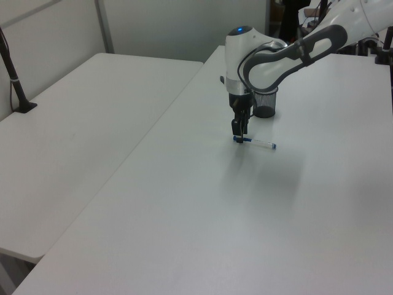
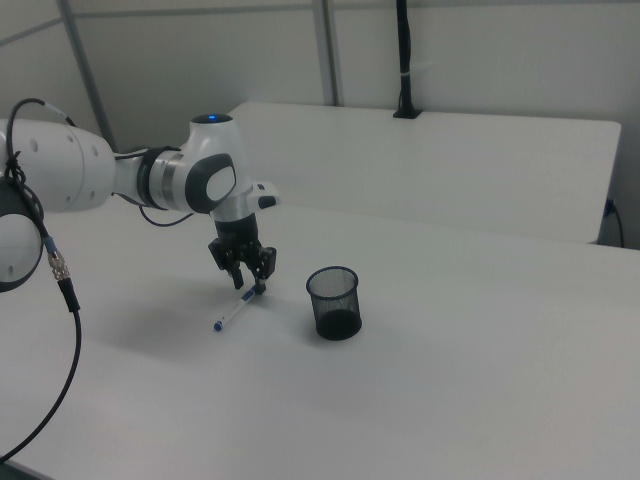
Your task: Insert the marker
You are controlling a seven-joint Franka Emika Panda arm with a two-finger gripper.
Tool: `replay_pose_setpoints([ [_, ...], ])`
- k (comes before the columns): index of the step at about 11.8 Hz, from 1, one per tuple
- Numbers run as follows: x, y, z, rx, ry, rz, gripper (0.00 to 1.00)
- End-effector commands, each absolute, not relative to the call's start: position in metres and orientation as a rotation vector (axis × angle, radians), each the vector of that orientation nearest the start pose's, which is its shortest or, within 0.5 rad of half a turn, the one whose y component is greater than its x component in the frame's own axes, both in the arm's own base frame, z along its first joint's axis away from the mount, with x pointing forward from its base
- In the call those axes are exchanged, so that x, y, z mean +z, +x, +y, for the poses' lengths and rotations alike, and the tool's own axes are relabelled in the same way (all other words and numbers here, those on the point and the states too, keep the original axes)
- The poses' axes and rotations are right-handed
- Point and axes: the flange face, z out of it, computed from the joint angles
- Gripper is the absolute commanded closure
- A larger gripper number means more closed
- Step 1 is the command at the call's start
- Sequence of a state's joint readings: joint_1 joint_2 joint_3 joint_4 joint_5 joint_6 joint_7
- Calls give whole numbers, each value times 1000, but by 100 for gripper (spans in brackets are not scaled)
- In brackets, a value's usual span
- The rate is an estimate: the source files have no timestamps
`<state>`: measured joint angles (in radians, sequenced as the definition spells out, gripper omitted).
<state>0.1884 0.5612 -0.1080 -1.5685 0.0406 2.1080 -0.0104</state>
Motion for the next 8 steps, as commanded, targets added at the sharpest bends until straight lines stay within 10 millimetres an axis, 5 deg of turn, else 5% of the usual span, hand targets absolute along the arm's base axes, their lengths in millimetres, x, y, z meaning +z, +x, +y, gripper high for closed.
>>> replay_pose_setpoints([
  [1,311,698,69,-31,-3181,-114,50],
  [4,310,699,70,-41,-3186,-53,66],
  [7,312,701,70,-78,-3183,-31,99],
  [8,314,701,69,-82,-3181,-25,100],
])
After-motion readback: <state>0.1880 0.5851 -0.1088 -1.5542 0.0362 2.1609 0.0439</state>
